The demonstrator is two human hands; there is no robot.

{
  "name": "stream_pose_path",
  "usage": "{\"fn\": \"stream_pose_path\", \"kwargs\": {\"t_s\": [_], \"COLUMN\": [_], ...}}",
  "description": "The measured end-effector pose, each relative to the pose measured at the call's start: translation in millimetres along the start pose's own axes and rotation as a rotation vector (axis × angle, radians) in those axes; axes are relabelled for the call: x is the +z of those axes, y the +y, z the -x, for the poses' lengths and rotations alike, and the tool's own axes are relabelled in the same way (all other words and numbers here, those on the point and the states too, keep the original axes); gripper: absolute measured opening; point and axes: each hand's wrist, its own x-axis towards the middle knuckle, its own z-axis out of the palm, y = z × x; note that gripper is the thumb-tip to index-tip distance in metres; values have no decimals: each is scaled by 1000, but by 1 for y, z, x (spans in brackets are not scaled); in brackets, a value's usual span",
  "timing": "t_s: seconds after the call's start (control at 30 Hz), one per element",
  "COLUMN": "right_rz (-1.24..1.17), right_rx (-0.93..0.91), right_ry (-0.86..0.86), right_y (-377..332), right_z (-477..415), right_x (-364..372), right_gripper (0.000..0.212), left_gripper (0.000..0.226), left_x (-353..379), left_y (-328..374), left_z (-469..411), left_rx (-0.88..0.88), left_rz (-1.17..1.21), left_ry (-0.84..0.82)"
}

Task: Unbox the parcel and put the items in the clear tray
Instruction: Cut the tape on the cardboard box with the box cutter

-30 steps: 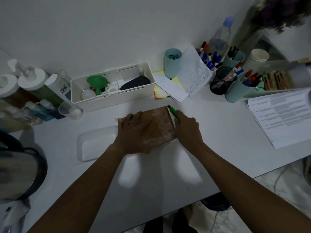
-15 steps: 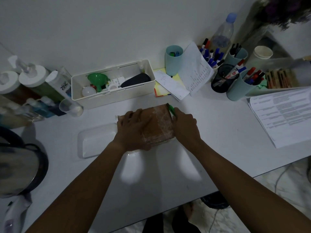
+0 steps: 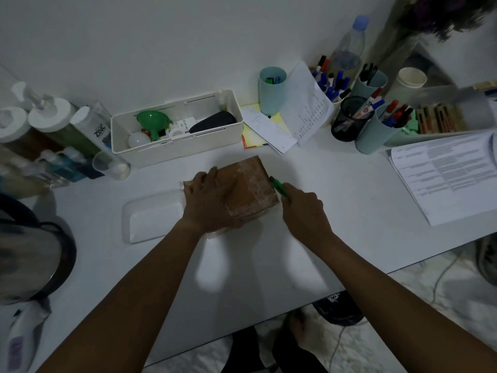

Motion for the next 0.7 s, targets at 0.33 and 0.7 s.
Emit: {"fn": "stream_pose_path", "kwargs": {"t_s": [0.33, 0.7], "right_rz": [-15, 23], "right_rx": [-35, -45], "right_ry": [14, 28], "right_y": [21, 25], "right_z": [24, 42], "right_x": [-13, -19], "right_gripper": [27, 31], "left_gripper": [123, 122], "left_x": [1, 0], "left_y": [15, 16], "left_z": [11, 18], "left_rx": [-90, -121], "left_rz": [-16, 20], "left_ry": [-78, -145]}}
